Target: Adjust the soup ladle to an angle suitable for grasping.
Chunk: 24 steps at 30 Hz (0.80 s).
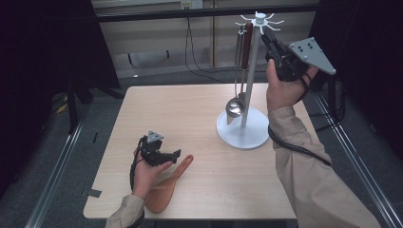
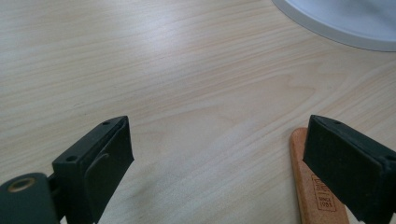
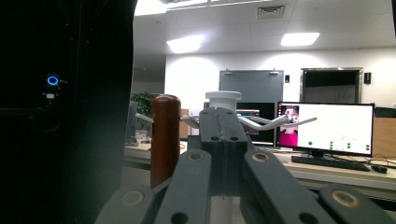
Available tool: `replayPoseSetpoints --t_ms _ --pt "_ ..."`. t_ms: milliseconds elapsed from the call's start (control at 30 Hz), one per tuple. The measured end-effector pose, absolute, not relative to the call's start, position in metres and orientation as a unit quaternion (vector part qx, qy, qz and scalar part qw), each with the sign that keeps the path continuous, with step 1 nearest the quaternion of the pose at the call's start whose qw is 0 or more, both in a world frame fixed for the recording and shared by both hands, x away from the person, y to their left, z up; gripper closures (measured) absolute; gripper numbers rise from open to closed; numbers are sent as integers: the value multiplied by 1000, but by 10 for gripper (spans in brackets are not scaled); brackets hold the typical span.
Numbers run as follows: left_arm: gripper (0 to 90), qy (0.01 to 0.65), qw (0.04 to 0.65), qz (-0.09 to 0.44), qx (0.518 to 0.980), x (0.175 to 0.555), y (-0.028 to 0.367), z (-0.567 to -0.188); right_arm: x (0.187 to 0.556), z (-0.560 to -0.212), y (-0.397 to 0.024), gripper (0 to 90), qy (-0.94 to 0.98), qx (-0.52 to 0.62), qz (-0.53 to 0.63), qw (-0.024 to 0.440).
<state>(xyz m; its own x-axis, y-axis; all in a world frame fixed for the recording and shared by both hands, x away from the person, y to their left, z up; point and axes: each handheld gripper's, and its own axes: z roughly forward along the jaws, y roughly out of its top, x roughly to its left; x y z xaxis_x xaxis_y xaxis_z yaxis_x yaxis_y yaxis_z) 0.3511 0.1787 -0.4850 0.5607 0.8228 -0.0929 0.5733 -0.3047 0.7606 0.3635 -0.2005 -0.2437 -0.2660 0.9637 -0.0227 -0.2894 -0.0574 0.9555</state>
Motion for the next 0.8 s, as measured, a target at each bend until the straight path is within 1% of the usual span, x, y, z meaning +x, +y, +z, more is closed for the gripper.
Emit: replayPoseSetpoints --t_ms 533,567,633,700,733,767,800 --pt "80 438 389 159 794 350 180 -484 361 -251 -205 900 474 360 636 491" --pt "81 438 390 159 794 350 179 -484 360 -252 -206 885 472 362 638 488" --pt "83 438 390 159 794 350 179 -484 359 -254 -206 883 473 363 639 486" --pt "83 440 393 159 791 349 178 -484 355 -259 -209 831 480 361 640 479" --pt "84 439 392 160 793 349 179 -483 354 -260 -210 813 480 361 640 480" --pt "84 439 392 160 793 349 179 -483 354 -260 -210 813 480 361 640 480" --pt "84 439 392 159 793 348 179 -483 353 -262 -211 787 482 361 639 478"
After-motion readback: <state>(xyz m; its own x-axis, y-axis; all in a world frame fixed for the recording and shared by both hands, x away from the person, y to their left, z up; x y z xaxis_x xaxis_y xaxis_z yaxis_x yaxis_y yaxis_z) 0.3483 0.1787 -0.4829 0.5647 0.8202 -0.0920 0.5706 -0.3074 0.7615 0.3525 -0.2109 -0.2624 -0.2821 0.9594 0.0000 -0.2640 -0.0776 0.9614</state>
